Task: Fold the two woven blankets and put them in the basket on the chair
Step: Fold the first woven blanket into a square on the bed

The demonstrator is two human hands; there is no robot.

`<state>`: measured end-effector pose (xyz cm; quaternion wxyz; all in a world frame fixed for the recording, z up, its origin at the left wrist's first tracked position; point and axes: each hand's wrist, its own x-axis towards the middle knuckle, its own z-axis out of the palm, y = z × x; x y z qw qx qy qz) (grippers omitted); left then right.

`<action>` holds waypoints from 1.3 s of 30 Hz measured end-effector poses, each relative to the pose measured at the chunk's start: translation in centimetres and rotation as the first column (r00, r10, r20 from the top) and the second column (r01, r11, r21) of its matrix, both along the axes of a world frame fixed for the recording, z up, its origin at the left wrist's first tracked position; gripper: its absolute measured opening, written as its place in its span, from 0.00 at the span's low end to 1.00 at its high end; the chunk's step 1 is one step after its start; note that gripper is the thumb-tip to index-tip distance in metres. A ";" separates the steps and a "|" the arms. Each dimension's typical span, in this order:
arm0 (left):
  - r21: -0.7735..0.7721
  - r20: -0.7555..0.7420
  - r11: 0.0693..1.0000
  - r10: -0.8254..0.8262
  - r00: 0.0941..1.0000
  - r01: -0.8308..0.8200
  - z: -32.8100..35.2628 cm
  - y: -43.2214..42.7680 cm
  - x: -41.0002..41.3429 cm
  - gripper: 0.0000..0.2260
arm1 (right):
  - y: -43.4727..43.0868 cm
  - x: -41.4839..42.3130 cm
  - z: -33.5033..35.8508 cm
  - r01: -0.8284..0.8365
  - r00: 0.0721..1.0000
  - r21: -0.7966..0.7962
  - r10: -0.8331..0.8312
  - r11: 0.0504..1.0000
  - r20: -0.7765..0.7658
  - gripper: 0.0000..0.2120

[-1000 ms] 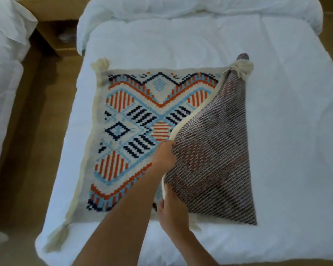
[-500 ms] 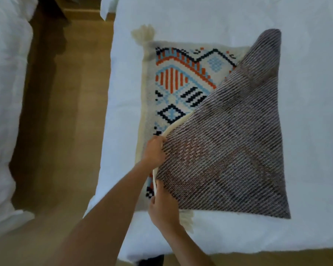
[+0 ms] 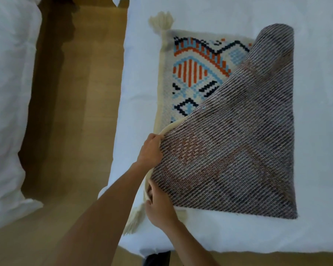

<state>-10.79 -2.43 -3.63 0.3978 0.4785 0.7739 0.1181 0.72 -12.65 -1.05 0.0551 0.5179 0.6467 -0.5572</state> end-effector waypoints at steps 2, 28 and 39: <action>-0.029 0.032 0.999 0.034 0.999 -0.033 0.3 -0.7 0.1 0.25 | 0.2 1.1 -0.1 0.011 1.000 0.005 -0.011 1.000 -0.019 0.28; -0.499 -0.219 0.863 -0.213 0.952 0.078 0.1 -16.6 1.3 0.12 | 1.6 13.0 -0.1 -0.564 0.786 0.299 0.388 0.770 0.481 0.23; -0.440 -0.288 0.896 -0.082 0.954 -0.055 9.0 -17.6 3.4 0.23 | 2.1 12.1 6.4 -0.574 0.768 0.255 0.404 0.778 0.497 0.22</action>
